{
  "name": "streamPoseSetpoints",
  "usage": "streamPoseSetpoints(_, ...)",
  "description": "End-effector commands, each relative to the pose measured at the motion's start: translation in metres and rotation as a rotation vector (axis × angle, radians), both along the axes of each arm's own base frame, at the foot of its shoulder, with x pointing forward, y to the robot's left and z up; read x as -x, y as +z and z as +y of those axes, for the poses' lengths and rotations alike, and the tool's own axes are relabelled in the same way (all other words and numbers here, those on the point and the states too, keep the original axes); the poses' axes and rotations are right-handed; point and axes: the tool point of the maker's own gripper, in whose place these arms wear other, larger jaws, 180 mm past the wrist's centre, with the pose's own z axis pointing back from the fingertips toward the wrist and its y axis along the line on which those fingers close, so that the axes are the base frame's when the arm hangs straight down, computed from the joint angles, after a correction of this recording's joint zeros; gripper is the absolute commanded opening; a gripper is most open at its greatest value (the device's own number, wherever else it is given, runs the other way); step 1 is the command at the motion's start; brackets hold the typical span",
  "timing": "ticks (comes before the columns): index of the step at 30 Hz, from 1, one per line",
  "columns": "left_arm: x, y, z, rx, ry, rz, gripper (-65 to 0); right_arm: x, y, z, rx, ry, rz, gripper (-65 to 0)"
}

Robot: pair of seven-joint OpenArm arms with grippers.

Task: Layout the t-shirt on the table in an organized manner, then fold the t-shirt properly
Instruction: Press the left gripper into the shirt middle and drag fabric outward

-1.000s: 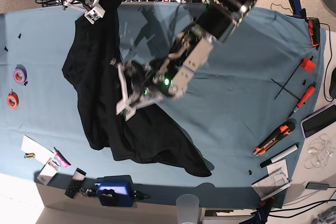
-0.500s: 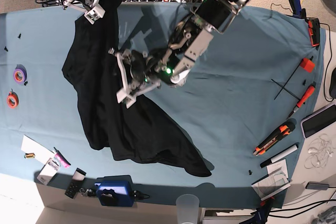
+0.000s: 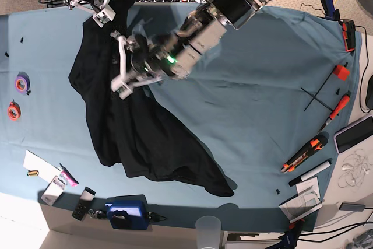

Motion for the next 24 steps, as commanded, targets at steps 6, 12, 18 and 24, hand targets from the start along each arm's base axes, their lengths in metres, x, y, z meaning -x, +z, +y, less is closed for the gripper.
streamPoseSetpoints(6, -0.017, 0.001, -0.005, -0.112, 0.067, -0.197, -65.0, -0.002, 0.004, 0.0, -0.003, 0.004, -0.014, -65.0)
streamPoseSetpoints(12, -0.061, 0.001, 0.031, -0.275, 0.237, -0.309, -65.0, -0.002, 0.004, 0.0, -0.003, 0.004, -0.014, -65.0)
streamPoseSetpoints(18, -0.106, 0.015, 0.062, -0.286, 0.363, -0.323, -65.0, -0.002, 0.004, 0.0, -0.002, 0.004, -0.014, -65.0)
streamPoseSetpoints(24, -0.13, 0.017, 0.09, -0.269, 0.402, -0.29, -65.0, -0.002, 0.004, 0.0, 0.0, 0.004, -0.014, -65.0)
